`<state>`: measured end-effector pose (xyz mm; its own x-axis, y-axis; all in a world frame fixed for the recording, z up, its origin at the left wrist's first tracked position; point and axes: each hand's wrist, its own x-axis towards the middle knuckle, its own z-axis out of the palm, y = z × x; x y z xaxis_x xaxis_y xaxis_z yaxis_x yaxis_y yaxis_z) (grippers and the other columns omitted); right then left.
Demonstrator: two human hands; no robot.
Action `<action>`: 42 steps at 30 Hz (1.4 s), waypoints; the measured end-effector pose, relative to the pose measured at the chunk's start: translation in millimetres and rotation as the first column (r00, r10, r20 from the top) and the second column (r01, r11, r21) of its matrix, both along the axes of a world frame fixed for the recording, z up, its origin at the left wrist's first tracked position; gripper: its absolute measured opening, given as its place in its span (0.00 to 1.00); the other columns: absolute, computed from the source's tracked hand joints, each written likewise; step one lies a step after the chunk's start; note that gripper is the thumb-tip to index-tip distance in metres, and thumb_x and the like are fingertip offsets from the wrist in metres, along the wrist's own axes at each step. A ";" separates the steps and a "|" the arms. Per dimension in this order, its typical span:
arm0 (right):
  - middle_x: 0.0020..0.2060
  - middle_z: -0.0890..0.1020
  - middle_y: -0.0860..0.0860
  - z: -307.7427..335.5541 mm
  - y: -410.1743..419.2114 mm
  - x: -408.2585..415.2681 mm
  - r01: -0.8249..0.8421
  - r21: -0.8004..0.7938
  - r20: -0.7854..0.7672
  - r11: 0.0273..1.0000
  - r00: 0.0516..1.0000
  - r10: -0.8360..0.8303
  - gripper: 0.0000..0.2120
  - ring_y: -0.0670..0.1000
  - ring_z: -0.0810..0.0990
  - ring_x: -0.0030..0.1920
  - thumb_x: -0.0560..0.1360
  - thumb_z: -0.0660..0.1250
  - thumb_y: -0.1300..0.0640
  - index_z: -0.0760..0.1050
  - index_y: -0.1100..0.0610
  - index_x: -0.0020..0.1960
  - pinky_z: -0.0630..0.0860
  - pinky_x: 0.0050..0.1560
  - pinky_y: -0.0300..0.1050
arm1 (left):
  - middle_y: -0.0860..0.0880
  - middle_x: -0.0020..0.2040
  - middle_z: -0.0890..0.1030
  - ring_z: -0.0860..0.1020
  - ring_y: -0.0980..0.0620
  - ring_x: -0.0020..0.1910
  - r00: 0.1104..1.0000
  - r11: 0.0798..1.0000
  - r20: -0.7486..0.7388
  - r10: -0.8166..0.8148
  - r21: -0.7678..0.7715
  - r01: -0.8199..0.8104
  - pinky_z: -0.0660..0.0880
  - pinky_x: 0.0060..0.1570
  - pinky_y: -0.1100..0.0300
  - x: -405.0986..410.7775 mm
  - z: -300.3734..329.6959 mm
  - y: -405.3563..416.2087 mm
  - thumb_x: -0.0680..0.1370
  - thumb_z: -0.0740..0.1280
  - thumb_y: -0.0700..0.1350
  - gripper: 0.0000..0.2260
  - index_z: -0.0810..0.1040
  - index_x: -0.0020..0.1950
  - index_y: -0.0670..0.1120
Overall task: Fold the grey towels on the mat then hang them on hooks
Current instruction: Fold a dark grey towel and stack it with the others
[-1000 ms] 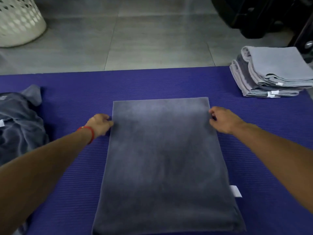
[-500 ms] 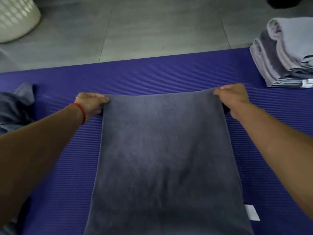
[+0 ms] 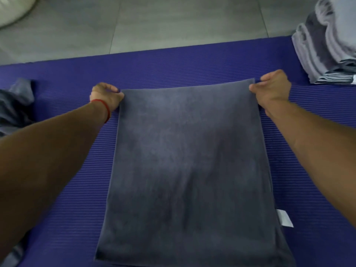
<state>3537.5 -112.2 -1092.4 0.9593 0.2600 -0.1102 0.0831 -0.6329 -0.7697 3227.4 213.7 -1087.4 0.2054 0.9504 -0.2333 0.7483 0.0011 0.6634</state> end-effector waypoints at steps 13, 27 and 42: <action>0.83 0.53 0.50 -15.7 -225.0 -318.4 -0.723 -0.647 0.100 0.244 0.236 0.967 0.31 0.56 0.52 0.82 0.82 0.58 0.41 0.56 0.47 0.82 0.57 0.76 0.67 | 0.46 0.82 0.56 0.56 0.38 0.80 -0.140 -0.236 -0.639 -0.756 0.068 0.969 0.61 0.71 0.31 -243.9 -24.6 -289.6 0.78 0.63 0.63 0.35 0.58 0.82 0.53; 0.73 0.73 0.53 2.0 -271.0 -265.2 -0.553 -0.799 0.165 0.237 0.177 0.970 0.37 0.56 0.72 0.69 0.68 0.69 0.67 0.70 0.52 0.76 0.64 0.70 0.53 | 0.45 0.77 0.69 0.72 0.41 0.72 0.181 0.005 -0.632 -0.753 0.270 0.963 0.69 0.69 0.40 -279.9 -14.4 -276.3 0.78 0.53 0.39 0.27 0.68 0.77 0.46; 0.46 0.85 0.47 48.6 -181.4 -194.1 -0.196 0.116 -0.077 0.974 0.976 0.206 0.08 0.38 0.81 0.43 0.83 0.64 0.50 0.80 0.52 0.55 0.78 0.46 0.35 | 0.55 0.33 0.79 0.74 0.59 0.35 0.888 0.938 0.382 -0.254 -0.127 0.323 0.72 0.37 0.67 -200.5 29.2 -181.5 0.84 0.63 0.42 0.11 0.79 0.42 0.44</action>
<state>3343.4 -293.6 -1043.8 0.8740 0.4613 -0.1525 0.1292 -0.5233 -0.8423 3027.0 32.2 -1058.3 0.5653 0.7844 -0.2553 0.4485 -0.0325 0.8932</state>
